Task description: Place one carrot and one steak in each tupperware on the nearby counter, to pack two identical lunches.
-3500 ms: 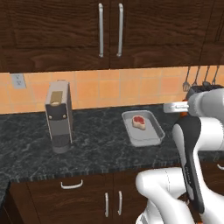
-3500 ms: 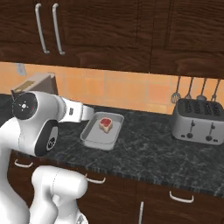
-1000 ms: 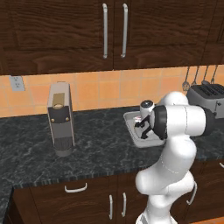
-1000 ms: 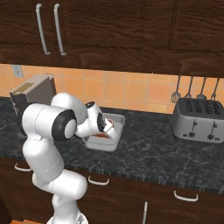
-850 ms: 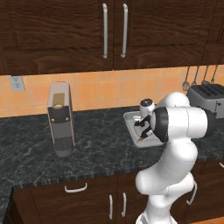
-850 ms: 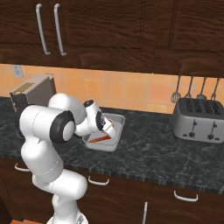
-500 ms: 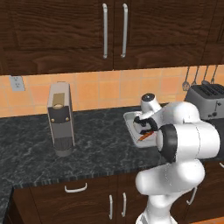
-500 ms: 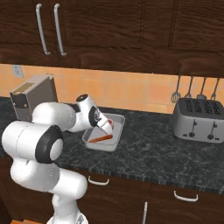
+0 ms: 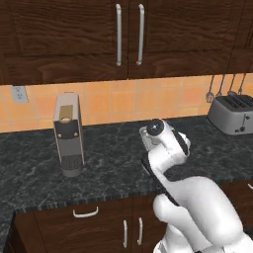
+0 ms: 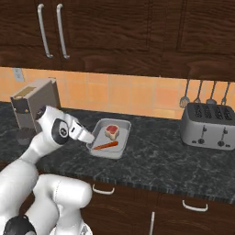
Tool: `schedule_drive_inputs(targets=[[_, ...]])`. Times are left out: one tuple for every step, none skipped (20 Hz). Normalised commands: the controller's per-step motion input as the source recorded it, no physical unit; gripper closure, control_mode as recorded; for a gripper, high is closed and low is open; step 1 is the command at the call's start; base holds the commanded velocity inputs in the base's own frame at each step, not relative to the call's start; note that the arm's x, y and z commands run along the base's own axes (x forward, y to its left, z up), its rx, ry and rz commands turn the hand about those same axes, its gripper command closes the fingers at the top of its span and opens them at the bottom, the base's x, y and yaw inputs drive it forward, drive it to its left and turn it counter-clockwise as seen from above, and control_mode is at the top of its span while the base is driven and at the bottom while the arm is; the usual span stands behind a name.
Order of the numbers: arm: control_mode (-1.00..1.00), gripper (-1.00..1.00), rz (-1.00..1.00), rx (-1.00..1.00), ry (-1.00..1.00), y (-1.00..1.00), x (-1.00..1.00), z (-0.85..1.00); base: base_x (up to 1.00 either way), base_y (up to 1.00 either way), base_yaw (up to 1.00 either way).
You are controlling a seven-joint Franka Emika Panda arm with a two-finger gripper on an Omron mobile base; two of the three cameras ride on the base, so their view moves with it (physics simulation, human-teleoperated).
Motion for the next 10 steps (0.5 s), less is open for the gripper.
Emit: schedule_drive_inputs(targets=[[-1.0, -1.0, 0.0, -0.23, -0.29, 0.86, -1.0, 0.7, 0.0, 0.0, 0.0], [-1.0, -1.0, 0.0, -0.23, -0.27, 0.88, -1.0, 0.69, 0.0, 0.0, 0.0], [-1.0, -1.0, 0.0, -0.21, -0.25, 0.92, -1.0, 0.7, 0.0, 0.0, 0.0], [-1.0, -1.0, 0.0, -0.16, -0.22, 0.91, -1.0, 0.66, 0.0, 0.0, 0.0], [-1.0, -1.0, 0.0, -0.12, -0.17, 0.86, -1.0, 0.63, 0.0, 0.0, 0.0], [-1.0, -1.0, 0.0, -0.09, -0.19, 0.89, -1.0, 0.64, 0.0, 0.0, 0.0], [-1.0, -1.0, 0.0, -0.04, -0.18, 0.75, -1.0, 0.65, 0.0, 0.0, 0.0], [-1.0, -1.0, 0.0, -0.01, -0.17, 0.71, -1.0, 0.66, 0.0, 0.0, 0.0], [-1.0, -1.0, 0.0, 0.0, -0.16, 0.61, -1.0, 0.7, 0.0, 0.0, 0.0], [-1.0, -1.0, 0.0, 0.0, -0.16, 0.56, -1.0, 0.71, 0.0, 0.0, 0.0]])
